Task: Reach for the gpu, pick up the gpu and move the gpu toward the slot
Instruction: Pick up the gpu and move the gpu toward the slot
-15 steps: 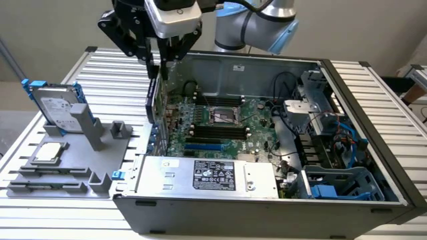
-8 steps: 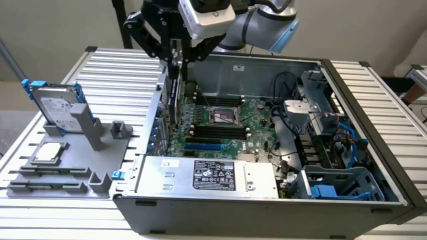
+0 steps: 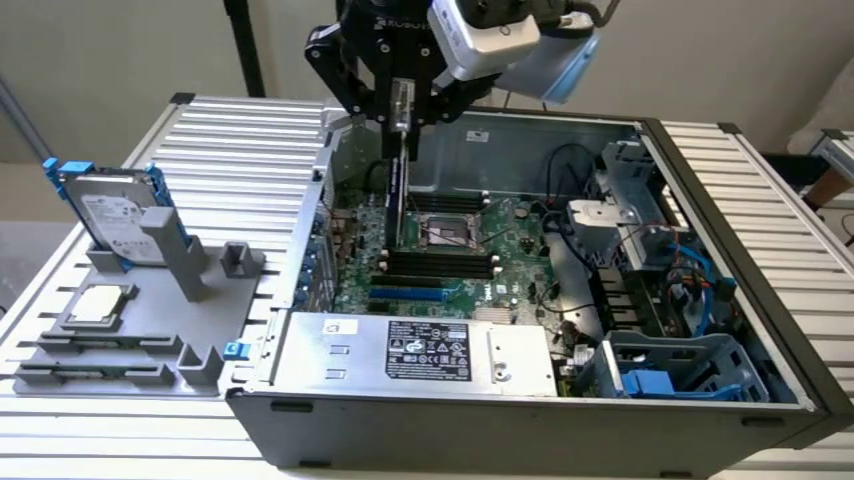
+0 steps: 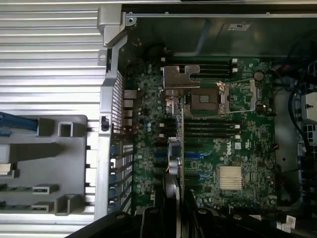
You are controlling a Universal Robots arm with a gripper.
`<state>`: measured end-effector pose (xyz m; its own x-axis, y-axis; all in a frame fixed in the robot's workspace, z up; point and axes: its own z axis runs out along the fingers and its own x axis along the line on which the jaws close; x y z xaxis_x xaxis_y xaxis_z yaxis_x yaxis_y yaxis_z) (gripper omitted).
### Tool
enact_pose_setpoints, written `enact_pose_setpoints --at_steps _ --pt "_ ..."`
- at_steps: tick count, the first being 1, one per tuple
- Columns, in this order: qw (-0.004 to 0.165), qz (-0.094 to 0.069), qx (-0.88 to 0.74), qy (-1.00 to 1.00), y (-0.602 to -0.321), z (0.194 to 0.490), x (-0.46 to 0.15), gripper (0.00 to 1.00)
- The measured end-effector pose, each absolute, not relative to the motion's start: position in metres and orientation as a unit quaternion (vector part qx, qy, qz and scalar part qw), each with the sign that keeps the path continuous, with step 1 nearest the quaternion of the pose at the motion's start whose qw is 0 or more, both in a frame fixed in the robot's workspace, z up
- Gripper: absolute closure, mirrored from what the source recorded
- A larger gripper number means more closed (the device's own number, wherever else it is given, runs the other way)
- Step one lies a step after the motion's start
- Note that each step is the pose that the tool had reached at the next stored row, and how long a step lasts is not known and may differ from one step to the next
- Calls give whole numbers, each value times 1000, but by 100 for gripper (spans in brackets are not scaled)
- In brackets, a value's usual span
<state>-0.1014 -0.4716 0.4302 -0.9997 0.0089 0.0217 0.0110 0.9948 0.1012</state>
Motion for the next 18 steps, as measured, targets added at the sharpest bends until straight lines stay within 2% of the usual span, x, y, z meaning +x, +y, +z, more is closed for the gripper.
enact_pose_setpoints --at_steps 18 --pt "18 -27 -6 -999 -451 421 -51 74"
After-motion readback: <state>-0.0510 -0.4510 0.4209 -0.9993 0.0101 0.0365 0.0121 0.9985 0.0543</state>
